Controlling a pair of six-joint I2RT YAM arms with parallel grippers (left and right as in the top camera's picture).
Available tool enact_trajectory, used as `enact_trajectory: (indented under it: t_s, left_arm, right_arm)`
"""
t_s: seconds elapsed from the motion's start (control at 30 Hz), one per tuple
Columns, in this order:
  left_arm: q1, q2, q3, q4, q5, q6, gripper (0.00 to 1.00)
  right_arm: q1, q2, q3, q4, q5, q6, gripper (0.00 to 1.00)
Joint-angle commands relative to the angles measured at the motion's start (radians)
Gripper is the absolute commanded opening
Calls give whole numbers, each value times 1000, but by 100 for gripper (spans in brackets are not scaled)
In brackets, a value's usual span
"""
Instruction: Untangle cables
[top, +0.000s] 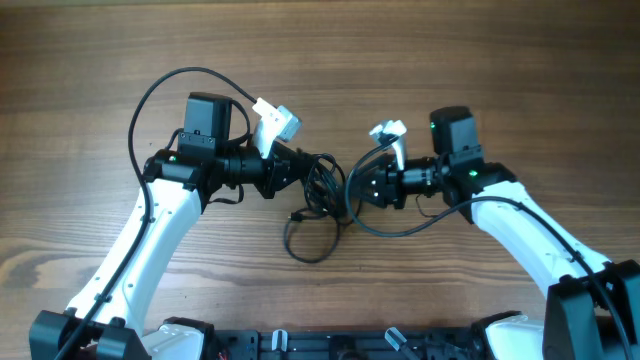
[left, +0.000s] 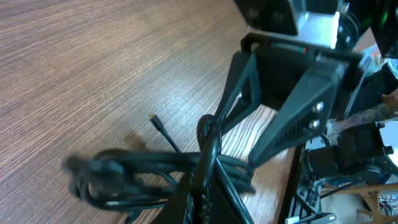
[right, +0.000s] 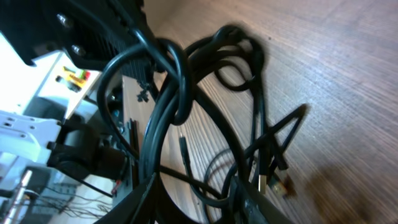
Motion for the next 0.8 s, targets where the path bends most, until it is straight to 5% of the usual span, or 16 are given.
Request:
enact_trajectory:
  t_s: [0.0,0.27,0.53,0.73,0.77]
  left_arm:
    - [5,4,0,7,71,17,4]
    - [5,4,0,6,97,17,4]
    - [5,4,0,7,123,17,4]
    - [5,4,0,-1,111,17,4]
    - [5,4,0,-5,101,17,4]
  right_arm:
    - [63,12,2,0,169,-20,42]
    - [121,13,2,53,463,-21,44]
    - [122,13,2,103,311,-15,44]
    - [117,-8,7,246,505,51,4]
    - [111,-31,15,252,549,51,4]
